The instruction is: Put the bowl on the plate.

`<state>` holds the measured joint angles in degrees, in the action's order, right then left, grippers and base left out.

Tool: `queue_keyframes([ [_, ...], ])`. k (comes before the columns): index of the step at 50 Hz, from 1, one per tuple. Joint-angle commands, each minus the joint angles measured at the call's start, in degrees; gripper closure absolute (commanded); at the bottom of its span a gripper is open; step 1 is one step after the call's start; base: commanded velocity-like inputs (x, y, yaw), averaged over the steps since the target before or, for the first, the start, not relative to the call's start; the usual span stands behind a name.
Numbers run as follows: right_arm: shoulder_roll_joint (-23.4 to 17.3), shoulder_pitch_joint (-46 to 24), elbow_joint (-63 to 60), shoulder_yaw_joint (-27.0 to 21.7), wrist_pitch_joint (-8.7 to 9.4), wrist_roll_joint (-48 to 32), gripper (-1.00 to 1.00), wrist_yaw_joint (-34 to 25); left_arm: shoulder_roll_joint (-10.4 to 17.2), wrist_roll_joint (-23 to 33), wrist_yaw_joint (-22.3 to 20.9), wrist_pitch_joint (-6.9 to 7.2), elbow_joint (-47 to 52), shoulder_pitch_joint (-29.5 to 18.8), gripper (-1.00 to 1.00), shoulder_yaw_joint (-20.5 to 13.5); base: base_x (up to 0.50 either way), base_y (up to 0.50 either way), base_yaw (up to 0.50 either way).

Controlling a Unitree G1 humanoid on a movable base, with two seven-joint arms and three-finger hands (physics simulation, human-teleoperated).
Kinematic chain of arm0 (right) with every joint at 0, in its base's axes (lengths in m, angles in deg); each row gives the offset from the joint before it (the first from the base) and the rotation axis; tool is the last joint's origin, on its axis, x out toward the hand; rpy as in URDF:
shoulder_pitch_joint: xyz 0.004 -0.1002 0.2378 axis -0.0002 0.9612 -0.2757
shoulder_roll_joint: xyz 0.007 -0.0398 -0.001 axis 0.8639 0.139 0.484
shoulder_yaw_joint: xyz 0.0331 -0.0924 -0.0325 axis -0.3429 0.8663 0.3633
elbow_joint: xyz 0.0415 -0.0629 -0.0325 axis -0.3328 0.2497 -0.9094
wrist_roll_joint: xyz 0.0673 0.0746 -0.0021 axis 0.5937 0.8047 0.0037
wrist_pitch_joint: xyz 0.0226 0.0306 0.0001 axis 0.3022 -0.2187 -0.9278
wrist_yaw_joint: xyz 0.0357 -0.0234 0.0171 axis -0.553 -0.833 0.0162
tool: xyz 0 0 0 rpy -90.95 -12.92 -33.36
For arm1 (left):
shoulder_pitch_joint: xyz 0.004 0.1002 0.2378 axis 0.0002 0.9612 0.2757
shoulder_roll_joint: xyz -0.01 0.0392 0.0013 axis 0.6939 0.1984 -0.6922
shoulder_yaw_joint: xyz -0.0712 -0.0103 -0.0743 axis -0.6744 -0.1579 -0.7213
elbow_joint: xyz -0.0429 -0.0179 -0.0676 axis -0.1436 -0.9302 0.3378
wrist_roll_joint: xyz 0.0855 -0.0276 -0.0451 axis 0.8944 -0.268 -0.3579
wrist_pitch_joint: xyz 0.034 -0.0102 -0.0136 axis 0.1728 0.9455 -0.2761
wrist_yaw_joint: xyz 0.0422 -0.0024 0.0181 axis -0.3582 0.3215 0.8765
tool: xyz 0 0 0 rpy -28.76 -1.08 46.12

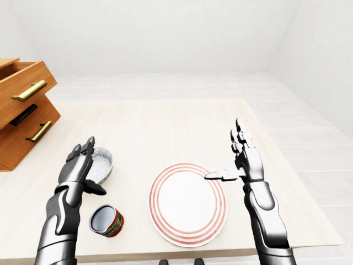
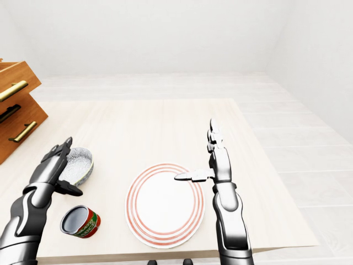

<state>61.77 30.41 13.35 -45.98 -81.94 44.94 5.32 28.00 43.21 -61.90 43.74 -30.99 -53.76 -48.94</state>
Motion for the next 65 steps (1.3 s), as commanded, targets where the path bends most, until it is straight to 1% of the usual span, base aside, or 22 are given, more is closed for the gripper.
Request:
queue_keyframes([
  [1, 0.06, 0.77, -0.04, 0.12, 0.0, -0.02, -1.0, 0.02, 0.45, 1.25, 1.24, -0.41, -2.72, -0.64, -1.0, 0.73, 0.0, 0.0, 0.0],
  [6, 0.1, 1.0, -0.23, 0.06, 0.0, 0.03, -1.0, 0.05, 1.1, 2.16, 1.67, -0.58, -3.84, -1.01, -1.0, 1.15, 0.0, 0.0, 0.0],
  [8, 0.1, 0.9, -0.16, 0.11, 0.0, -0.02, -1.0, 0.07, 1.03, 1.74, 1.77, -0.67, -4.36, -1.23, -1.0, 0.97, 0.0, 0.0, 0.0],
  [15, 0.09, 0.47, 0.23, 0.22, 0.0, -0.1, -1.0, 0.12, 1.74, 1.77, 2.58, -1.41, -6.12, -1.6, -1.0, 1.1, 0.0, 0.0, 0.0],
  [25, 0.13, 0.28, -0.06, 0.29, 0.0, -0.04, -1.0, 0.15, 1.55, 2.2, 3.26, -1.23, -7.46, -1.6, -1.0, 1.72, 0.0, 0.0, 0.0],
  [32, 0.06, -0.6, -0.13, 0.28, 0.0, -0.07, -1.0, 0.22, 1.71, 2.21, 4.0, -1.87, -8.82, -1.39, -1.0, 1.95, 0.0, 0.0, 0.0],
  [37, -0.09, -0.89, -0.29, 0.14, 0.0, -0.05, -1.0, 0.09, 1.81, 2.31, 4.13, -1.94, -9.39, -1.35, -1.0, 2.11, 0.0, 0.0, 0.0],
  [42, -0.13, -1.91, -0.03, 0.25, 0.0, -0.16, -1.0, 0.1, 2.1, 2.56, 5.15, -2.56, -11.6, -1.75, -1.0, 2.5, 0.0, 0.0, 0.0],
  [52, -0.17, -1.83, -0.28, 0.17, 0.0, -0.19, -1.0, 0.08, 2.29, 3.13, 5.95, -2.66, -13.51, -2.22, -1.0, 3.46, 0.0, 0.0, 0.0],
  [57, -0.08, -1.56, -0.4, 0.26, 0.0, -0.18, -1.0, 0.09, 2.29, 3.45, 6.11, -2.41, -13.9, -2.5, -1.0, 3.78, 0.0, 0.0, 0.0],
  [60, -0.03, -1.03, -0.44, 0.28, 0.0, -0.18, -1.0, 0.09, 2.36, 3.58, 6.41, -2.66, -14.66, -2.57, -1.0, 4.03, 0.0, 0.0, 0.0],
  [65, 0.01, -0.75, -0.85, 0.25, 0.0, -0.22, -1.0, 0.18, 2.45, 3.43, 6.76, -2.66, -15.42, -2.37, -1.0, 4.03, 0.0, 0.0, 0.0],
])
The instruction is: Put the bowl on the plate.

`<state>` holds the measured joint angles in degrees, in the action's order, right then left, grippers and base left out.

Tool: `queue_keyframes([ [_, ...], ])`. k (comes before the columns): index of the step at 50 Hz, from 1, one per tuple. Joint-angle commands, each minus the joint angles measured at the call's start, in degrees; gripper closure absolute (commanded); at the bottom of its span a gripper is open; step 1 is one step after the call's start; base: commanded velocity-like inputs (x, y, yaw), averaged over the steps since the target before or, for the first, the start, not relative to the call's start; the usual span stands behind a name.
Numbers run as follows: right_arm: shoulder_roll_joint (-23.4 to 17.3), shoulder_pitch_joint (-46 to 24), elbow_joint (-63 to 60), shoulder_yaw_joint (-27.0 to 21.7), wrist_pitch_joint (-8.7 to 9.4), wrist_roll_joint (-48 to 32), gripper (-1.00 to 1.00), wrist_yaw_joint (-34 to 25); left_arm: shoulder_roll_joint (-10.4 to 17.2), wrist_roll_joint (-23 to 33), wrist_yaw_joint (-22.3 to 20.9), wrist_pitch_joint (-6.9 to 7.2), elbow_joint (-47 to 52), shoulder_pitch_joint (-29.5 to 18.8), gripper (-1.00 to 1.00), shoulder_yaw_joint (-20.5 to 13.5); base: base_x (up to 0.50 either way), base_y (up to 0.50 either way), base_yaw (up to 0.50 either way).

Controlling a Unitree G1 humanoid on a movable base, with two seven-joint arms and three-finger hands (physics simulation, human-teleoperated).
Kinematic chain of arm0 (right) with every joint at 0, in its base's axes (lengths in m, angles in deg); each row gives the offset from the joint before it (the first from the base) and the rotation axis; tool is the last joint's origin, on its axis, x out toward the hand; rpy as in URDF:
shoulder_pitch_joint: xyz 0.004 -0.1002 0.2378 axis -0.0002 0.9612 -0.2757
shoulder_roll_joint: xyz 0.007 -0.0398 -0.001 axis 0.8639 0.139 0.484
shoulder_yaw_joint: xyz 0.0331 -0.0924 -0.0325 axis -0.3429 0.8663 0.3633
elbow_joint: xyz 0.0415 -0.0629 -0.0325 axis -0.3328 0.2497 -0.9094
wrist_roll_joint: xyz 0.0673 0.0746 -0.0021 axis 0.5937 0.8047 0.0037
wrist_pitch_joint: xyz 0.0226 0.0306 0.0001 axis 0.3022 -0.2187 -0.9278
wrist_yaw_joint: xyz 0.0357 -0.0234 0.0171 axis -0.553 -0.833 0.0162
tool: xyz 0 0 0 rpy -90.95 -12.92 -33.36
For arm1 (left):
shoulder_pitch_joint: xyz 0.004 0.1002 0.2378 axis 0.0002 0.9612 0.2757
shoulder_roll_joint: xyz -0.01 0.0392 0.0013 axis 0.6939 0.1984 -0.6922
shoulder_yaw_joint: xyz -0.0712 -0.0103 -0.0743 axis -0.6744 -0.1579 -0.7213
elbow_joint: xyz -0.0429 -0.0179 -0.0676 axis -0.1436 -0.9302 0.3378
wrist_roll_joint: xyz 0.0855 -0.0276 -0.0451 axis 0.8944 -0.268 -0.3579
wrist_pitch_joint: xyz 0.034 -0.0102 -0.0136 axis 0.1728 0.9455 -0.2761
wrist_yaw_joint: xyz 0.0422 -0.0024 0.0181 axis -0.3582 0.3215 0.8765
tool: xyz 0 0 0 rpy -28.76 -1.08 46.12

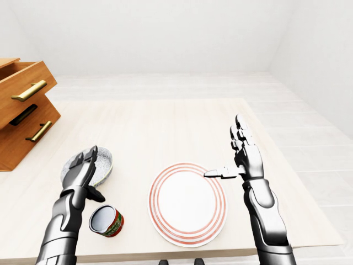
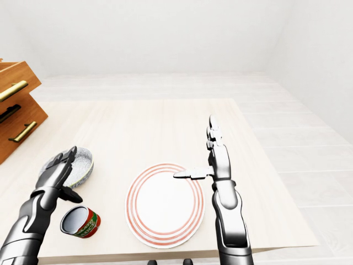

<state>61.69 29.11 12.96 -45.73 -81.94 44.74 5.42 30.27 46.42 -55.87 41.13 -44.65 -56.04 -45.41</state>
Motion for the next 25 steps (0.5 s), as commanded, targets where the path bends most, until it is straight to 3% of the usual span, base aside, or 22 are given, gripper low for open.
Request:
queue_keyframes([
  [1, 0.07, 0.63, -0.5, 0.05, 0.0, -0.05, -1.0, 0.04, 0.2, 0.24, 0.7, -0.05, -1.65, 0.01, -1.0, 0.51, 0.0, 0.0, 0.0],
  [6, 0.18, 1.28, -0.55, 0.2, 0.0, -0.08, -1.0, 0.04, 0.16, -0.15, 0.05, -0.05, -1.32, 0.54, -1.0, 0.4, 0.0, 0.0, 0.0],
  [13, 0.32, 2.01, -0.98, 0.2, 0.0, 0.06, -1.0, 0.07, 0.09, -0.13, -0.41, 0.11, -0.44, 0.86, -0.43, 0.14, 0.0, 0.0, 0.0],
  [16, 0.36, 2.21, -1.11, 0.22, 0.0, 0.05, -1.0, 0.12, 0.08, 0.07, -0.48, 0.23, -0.2, 0.98, -0.03, 0.14, 0.0, 0.0, 0.0],
  [21, 0.33, 2.47, -1.24, 0.31, 0.0, -0.02, -1.0, 0.11, 0.26, 0.25, -0.61, 0.08, -0.32, 0.99, 0.17, 0.12, 0.0, 0.0, 0.0],
  [24, 0.36, 2.66, -1.65, 0.22, 0.0, 0.07, -1.0, 0.14, 0.53, 0.87, -0.62, 0.21, -0.06, 1.09, 0.48, 0.13, 0.0, 0.0, 0.0],
  [25, 0.37, 2.68, -1.68, 0.22, 0.0, 0.09, -1.0, 0.14, 0.41, 0.55, -0.75, 0.25, 0.07, 1.04, 0.49, -0.1, 0.0, 0.0, 0.0],
])
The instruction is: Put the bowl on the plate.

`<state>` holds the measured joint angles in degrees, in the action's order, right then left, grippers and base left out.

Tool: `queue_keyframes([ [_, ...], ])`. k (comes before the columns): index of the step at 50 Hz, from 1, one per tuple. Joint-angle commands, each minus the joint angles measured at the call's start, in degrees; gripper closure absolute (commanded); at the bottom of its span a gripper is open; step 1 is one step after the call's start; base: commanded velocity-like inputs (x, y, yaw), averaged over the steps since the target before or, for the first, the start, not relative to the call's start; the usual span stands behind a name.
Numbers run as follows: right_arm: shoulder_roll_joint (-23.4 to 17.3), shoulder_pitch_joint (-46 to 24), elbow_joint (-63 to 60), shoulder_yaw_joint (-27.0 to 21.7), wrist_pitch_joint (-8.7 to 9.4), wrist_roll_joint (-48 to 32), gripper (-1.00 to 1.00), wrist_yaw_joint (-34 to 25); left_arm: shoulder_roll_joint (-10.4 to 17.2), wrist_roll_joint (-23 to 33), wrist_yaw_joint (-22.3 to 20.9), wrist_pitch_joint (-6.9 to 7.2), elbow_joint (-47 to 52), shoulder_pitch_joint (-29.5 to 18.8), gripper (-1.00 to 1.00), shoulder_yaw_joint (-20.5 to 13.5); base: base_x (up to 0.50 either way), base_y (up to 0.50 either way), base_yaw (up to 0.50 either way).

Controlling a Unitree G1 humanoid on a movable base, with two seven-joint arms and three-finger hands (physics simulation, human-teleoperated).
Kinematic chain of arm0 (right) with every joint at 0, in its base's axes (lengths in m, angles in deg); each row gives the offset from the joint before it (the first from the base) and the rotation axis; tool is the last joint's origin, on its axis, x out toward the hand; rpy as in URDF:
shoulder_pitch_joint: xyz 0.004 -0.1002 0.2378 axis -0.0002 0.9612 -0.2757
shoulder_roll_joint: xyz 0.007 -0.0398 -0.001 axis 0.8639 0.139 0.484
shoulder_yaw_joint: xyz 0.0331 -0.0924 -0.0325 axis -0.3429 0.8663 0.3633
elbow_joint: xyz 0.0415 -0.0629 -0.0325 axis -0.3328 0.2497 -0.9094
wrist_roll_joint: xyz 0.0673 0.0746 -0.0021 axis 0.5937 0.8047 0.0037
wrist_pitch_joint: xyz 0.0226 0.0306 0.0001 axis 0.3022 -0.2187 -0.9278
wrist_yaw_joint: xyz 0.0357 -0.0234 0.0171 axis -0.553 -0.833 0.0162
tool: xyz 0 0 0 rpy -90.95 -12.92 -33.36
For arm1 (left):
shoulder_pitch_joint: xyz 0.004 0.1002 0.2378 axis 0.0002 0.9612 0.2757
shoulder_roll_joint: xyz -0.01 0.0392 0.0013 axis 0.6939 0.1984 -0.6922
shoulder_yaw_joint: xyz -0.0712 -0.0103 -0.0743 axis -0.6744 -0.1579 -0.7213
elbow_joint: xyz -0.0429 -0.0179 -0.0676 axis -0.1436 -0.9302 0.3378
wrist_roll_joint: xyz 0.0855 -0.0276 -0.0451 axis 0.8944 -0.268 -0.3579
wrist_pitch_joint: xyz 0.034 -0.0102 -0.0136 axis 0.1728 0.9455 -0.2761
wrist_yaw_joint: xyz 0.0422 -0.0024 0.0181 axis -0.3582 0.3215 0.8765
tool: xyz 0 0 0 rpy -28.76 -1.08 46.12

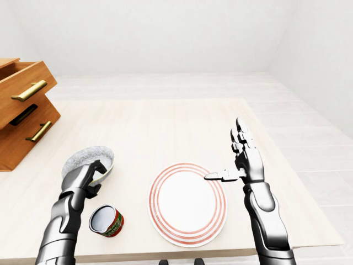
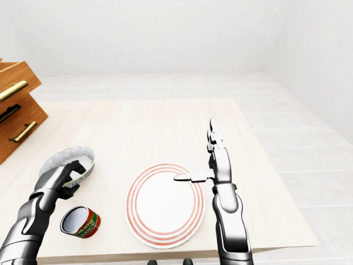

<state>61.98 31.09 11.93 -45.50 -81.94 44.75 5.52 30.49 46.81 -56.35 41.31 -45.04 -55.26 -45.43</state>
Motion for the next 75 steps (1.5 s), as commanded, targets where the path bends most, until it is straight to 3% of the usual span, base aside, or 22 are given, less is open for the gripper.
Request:
queue_keyframes([
  [1, 0.04, 0.74, -0.64, 0.1, 0.0, -0.02, -1.0, 0.02, 0.18, 0.26, -0.39, 0.18, 0.62, 0.31, 0.51, -0.09, 0.0, 0.0, 0.0],
  [5, 0.17, 0.73, -0.6, 0.12, 0.0, 0.1, -1.0, 0.04, 0.25, 0.57, -0.88, 0.4, 1.14, 0.41, 0.62, -0.19, 0.0, 0.0, 0.0],
  [24, 0.04, 0.54, -1.57, 0.14, 0.0, 0.02, -1.0, -0.04, 0.91, 2.31, -3.47, 1.53, 4.3, -0.88, 0.8, -0.68, 0.0, 0.0, 0.0],
  [29, -0.13, -0.24, -1.78, 0.01, 0.0, 0.03, -1.0, -0.17, 1.07, 2.6, -4.19, 1.55, 5.44, -1.32, 1.0, -0.98, 0.0, 0.0, 0.0],
  [36, -0.15, -0.63, -1.76, -0.14, 0.0, 0.16, -1.0, -0.31, 0.94, 3.58, -6.48, 3.04, 8.76, -1.84, 1.0, -1.24, 0.0, 0.0, 0.0],
  [52, -0.18, -1.47, -1.0, -0.13, 0.0, 0.03, -1.0, -0.27, 0.55, 4.96, -11.78, 4.96, 17.38, -2.14, 1.0, -2.63, 0.0, 0.0, 0.0],
  [65, -0.03, -0.43, -1.16, 0.03, 0.0, -0.07, -1.0, -0.1, -0.66, 5.36, -15.5, 5.57, 26.06, -1.28, 1.0, -4.12, 0.0, 0.0, 0.0],
  [71, 0.04, 0.41, -1.28, 0.13, 0.0, -0.17, -1.0, -0.07, -2.07, 5.98, -18.2, 6.6, 30.71, -0.64, 1.0, -4.27, 0.0, 0.0, 0.0],
  [75, 0.14, 0.81, -1.26, 0.24, 0.0, -0.15, -1.0, -0.06, -2.74, 6.68, -18.96, 6.37, 33.33, -0.17, 1.0, -4.14, 0.0, 0.0, 0.0],
])
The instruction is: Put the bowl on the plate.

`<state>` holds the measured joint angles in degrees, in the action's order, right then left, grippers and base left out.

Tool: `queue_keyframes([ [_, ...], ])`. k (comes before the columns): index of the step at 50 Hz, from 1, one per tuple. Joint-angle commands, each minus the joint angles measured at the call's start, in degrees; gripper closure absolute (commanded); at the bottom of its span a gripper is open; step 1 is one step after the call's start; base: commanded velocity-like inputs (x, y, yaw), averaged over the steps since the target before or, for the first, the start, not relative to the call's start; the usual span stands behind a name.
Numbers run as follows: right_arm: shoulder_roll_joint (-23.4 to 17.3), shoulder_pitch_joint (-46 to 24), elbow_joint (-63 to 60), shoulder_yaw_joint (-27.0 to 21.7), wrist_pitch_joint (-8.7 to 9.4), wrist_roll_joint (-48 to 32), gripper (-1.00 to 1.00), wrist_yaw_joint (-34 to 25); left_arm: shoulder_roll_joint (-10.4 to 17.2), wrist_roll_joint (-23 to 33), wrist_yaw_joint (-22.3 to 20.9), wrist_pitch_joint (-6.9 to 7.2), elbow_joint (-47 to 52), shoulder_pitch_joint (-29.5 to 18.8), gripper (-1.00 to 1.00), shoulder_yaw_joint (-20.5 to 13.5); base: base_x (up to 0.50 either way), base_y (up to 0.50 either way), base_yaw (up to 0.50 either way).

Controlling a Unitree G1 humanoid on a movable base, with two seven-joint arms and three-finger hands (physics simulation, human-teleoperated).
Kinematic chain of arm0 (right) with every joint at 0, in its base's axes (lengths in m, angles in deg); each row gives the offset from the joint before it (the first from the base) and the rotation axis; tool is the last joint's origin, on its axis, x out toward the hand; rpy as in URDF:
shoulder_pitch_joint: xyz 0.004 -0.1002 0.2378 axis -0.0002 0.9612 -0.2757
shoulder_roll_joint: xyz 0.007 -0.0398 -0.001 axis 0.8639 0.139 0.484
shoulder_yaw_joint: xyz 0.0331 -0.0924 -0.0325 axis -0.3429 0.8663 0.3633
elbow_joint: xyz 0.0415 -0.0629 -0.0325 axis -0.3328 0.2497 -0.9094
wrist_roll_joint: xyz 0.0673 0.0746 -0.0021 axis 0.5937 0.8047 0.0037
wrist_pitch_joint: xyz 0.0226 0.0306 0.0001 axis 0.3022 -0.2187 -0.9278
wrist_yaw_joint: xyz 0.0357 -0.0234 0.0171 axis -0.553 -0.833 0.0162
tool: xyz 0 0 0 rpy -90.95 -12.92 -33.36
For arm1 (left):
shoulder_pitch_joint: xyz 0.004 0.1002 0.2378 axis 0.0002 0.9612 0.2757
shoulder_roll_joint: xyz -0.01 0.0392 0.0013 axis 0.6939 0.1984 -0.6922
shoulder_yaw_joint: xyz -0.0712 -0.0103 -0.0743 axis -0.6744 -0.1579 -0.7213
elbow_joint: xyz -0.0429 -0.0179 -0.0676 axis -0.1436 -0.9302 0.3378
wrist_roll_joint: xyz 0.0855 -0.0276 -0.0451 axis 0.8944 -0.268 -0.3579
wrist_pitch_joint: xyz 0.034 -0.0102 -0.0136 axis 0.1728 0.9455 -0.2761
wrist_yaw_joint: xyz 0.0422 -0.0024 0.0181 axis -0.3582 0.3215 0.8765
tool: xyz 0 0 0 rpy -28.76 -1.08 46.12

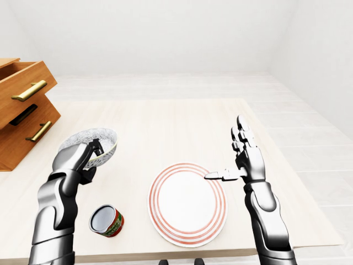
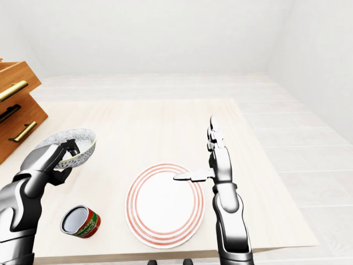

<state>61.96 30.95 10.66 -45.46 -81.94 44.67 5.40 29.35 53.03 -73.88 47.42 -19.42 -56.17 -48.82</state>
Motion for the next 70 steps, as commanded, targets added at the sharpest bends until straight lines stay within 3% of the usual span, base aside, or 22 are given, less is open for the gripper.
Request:
queue_keyframes([
  [1, 0.2, 0.91, 0.08, 0.17, 0.0, 0.01, -1.0, 0.07, -1.93, 0.23, -1.01, -0.16, 8.27, 0.72, 1.0, -0.8, 0.0, 0.0, 0.0],
  [4, 0.15, 0.79, 0.02, 0.19, 0.0, -0.02, -1.0, 0.08, -3.18, 0.82, -1.48, -0.03, 10.72, 1.4, 1.0, -0.36, 0.0, 0.0, 0.0],
  [5, 0.14, 0.71, -0.01, 0.2, 0.0, -0.06, -1.0, 0.11, -3.68, 0.31, -0.69, -0.8, 11.24, 1.5, 1.0, -0.26, 0.0, 0.0, 0.0],
  [10, 0.14, 0.52, 0.2, 0.09, 0.0, 0.08, -1.0, 0.11, -4.81, 2.01, -0.38, -1.6, 13.44, 2.22, 1.0, 0.71, 0.0, 0.0, 0.0],
  [12, 0.09, 0.51, 0.13, 0.14, 0.0, 0.05, -1.0, 0.08, -5.94, 2.74, -0.58, -1.21, 14.42, 2.88, 1.0, 1.09, 0.0, 0.0, 0.0],
  [21, 0.09, 1.75, -1.1, -0.12, 0.0, 0.26, -1.0, -0.08, -10.67, 4.42, 0.43, -2.02, 20.03, 4.44, 1.0, 4.47, 0.0, 0.0, 0.0],
  [31, 0.02, 2.71, -1.86, -0.43, 0.0, 0.18, -1.0, -0.14, -12.72, 5.47, 0.63, -3.19, 23.83, 4.58, 1.0, 6.87, 0.0, 0.0, 0.0],
  [37, 0.14, 3.44, -2.16, -0.31, 0.0, 0.13, -1.0, -0.23, -14.3, 6.71, -0.35, -3.11, 26.0, 3.94, 1.0, 9.07, 0.0, 0.0, 0.0],
  [50, 0.42, 5.41, -3.27, -0.37, 0.0, 0.07, -1.0, -0.15, -17.6, 9.45, -0.44, -4.43, 27.83, 4.3, 1.0, 14.48, 0.0, 0.0, 0.0],
  [70, 1.03, 13.56, -6.86, -1.49, 0.0, 0.18, -1.0, -0.68, -22.36, 11.87, -0.07, -4.74, 28.82, 7.48, 1.0, 22.28, 0.0, 0.0, 0.0],
])
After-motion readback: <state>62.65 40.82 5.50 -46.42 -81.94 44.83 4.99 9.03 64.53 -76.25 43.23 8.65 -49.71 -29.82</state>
